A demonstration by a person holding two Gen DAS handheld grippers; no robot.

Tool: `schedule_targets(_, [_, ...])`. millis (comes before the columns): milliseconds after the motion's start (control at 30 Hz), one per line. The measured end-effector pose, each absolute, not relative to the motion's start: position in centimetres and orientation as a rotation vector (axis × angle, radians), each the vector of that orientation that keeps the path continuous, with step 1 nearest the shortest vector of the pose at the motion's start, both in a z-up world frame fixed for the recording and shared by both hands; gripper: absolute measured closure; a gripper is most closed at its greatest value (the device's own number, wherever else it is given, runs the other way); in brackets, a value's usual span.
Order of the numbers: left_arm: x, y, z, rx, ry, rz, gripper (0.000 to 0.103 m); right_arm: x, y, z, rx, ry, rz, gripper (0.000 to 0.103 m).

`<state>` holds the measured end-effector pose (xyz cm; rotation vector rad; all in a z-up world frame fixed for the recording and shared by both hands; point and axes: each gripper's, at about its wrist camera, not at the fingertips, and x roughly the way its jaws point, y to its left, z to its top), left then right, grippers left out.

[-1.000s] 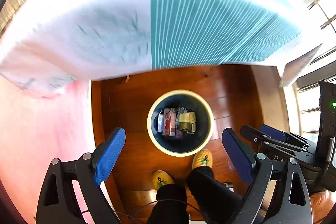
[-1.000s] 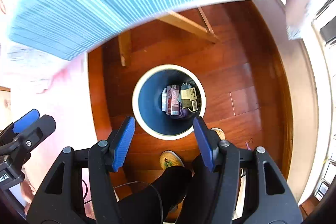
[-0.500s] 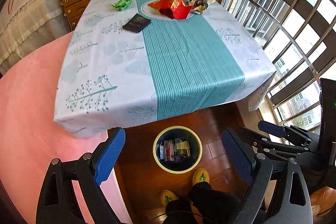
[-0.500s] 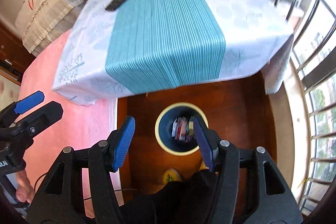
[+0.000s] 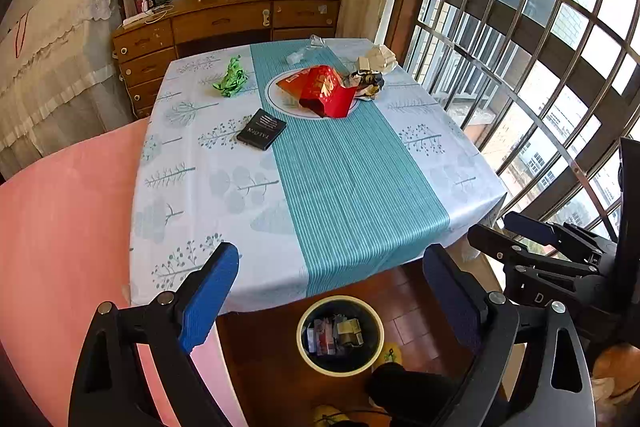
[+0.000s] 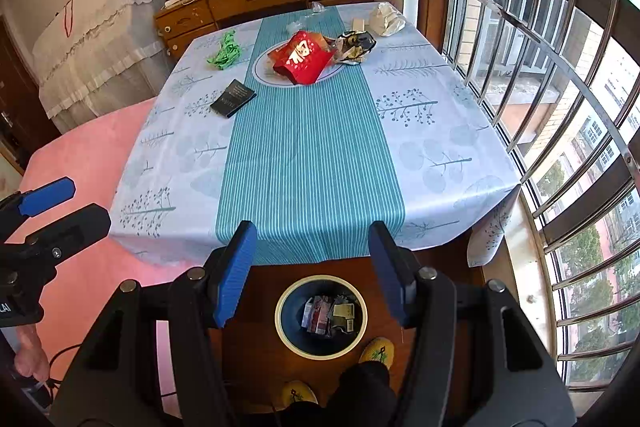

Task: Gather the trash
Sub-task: 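Move both tools back toward the plate of trash on the table, then grasp the black-gold snack bag with the right gripper while the left grasps the red envelope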

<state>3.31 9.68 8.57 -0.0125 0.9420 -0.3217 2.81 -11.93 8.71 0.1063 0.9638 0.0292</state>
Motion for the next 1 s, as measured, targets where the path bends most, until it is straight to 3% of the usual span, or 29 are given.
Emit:
schedule_targets(433, [19.0, 4.7, 7.3, 0.013, 0.972, -0.225, 0.008, 18.9, -17.4, 5.9, 0.1, 0.986, 0.087, 0.048])
schedule_targets(733, [34.3, -0.3, 2.7, -0.012, 1.092, -0.103, 0.008, 34.2, -23.1, 2.8, 0.098, 1.051, 0.198, 0.047])
schedule_targets(1000, [43.4, -1.0, -1.8, -0.048, 1.172, 0.002, 0.009, 44.6, -25.2, -0.6, 0.135, 1.094, 0.239, 0.045])
